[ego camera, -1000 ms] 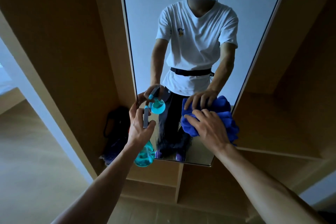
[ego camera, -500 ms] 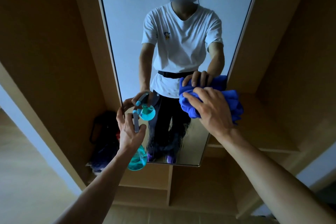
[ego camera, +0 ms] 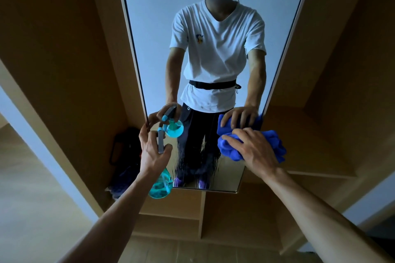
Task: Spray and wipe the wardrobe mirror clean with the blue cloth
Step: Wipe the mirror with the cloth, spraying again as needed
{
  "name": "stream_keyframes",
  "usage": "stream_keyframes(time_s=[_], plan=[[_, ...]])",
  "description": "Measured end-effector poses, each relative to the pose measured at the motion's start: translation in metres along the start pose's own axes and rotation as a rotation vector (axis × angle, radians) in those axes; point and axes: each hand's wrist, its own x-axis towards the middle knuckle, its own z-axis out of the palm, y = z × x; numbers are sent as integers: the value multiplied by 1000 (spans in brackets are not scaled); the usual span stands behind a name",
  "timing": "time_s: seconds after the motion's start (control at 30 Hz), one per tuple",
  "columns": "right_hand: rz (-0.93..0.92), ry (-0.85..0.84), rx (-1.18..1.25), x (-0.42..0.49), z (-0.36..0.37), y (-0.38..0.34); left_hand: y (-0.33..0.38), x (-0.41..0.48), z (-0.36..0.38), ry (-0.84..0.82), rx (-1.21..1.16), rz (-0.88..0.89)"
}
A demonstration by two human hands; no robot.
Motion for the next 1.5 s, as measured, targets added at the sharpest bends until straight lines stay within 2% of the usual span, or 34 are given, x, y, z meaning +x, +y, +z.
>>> stream_keyframes(time_s=[0.23, 0.43, 0.73, 0.93, 1.07, 1.23, 1.33, 1.5], plan=[[99, 167, -23, 33, -57, 18, 4, -1, 4, 23, -24, -28], [53, 218, -79, 24, -45, 19, -2, 0, 8, 41, -23, -25], [85, 52, -9, -18, 12, 6, 0, 0, -4, 16, -22, -38], [204, 5, 203, -25, 13, -1, 4, 2, -18, -37, -51, -62], [402, 112, 316, -18, 1, -8, 5, 5, -22, -52, -43, -54], [541, 417, 259, 2, -11, -11, 0, 12, -19, -29, -50, -60], [631, 449, 278, 8, -3, -9, -2, 14, -19, -25, -59, -94], [673, 524, 404, 10, 11, -17, -5, 18, -23, -18, -91, -126]])
